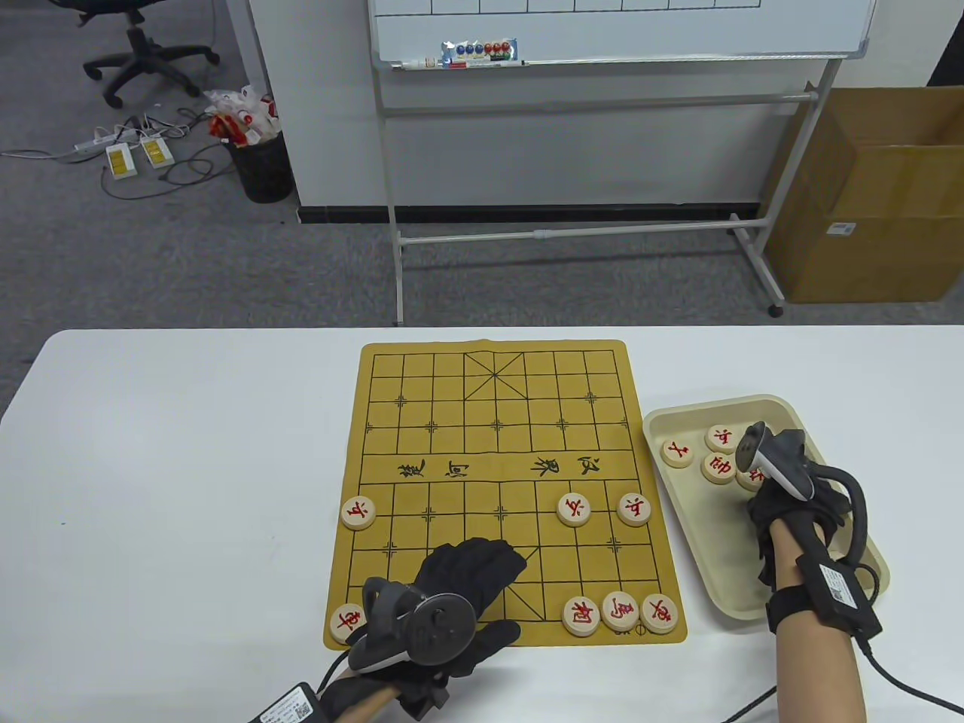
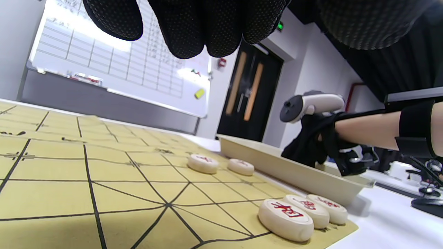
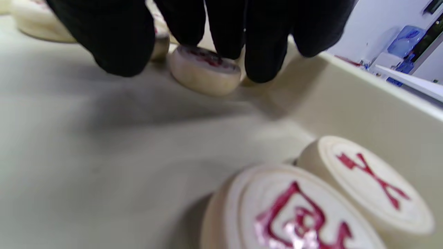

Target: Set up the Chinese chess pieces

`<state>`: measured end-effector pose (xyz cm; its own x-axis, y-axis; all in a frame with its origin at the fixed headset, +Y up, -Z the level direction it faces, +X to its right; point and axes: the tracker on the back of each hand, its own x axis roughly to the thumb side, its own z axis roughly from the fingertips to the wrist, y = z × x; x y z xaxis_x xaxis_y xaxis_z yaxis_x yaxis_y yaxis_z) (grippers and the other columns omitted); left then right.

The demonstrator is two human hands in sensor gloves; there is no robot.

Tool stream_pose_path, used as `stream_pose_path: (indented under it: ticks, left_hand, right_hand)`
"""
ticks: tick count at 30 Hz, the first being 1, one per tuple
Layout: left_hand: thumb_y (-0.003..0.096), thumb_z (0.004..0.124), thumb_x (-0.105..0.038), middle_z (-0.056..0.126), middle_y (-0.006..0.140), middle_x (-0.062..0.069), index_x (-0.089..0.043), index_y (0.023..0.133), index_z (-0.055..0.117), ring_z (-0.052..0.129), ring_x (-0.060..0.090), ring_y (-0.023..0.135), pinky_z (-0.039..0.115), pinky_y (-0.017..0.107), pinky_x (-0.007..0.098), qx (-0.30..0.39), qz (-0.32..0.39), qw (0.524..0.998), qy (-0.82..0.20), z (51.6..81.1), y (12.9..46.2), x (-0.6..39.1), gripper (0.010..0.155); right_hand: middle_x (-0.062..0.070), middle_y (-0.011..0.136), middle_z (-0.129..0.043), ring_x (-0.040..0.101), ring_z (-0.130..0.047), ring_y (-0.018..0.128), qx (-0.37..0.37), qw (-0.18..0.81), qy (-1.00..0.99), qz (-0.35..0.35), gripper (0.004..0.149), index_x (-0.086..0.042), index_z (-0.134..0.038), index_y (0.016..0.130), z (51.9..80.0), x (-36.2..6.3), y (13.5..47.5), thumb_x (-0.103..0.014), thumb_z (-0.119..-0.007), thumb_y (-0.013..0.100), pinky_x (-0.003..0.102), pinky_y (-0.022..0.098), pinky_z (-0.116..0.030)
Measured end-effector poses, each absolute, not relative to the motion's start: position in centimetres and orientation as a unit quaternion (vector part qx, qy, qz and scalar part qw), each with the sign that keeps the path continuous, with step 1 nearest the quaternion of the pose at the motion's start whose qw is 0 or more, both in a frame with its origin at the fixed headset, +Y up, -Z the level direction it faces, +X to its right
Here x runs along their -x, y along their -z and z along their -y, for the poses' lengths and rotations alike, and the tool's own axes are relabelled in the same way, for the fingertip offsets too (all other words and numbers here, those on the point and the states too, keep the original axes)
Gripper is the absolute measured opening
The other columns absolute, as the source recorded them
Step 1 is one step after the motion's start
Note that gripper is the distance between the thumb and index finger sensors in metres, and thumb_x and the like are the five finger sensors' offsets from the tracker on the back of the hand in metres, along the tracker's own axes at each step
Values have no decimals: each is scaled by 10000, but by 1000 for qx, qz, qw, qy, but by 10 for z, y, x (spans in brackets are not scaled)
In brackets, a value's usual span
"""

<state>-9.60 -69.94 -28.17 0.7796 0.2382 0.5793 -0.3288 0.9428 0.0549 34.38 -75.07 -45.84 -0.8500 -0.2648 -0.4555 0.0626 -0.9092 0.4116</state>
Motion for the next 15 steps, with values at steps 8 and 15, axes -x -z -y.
stream_pose_path:
  ticks: [8, 15]
  left_hand:
    - [358, 709, -608, 600, 1145, -15, -297, 1058, 509, 651, 255, 1082, 573, 779, 591, -76, 293, 941, -148, 701, 283, 96, 791]
    - [360, 707, -608, 596, 1147, -16, -298, 1059, 506, 648, 255, 1084, 570, 781, 590, -79, 296, 941, -147, 701, 281, 95, 790]
  right_hand:
    - [142, 1041, -772, 324, -911, 853, -265, 116, 940, 183, 737, -209, -604, 1087, 750, -346, 458, -458, -857, 441, 570, 733, -641]
    - [163, 1023, -783, 318, -924, 827, -250, 82, 952, 154, 744, -195, -628, 1069, 742, -348, 454, -453, -886, 420, 568, 729, -652]
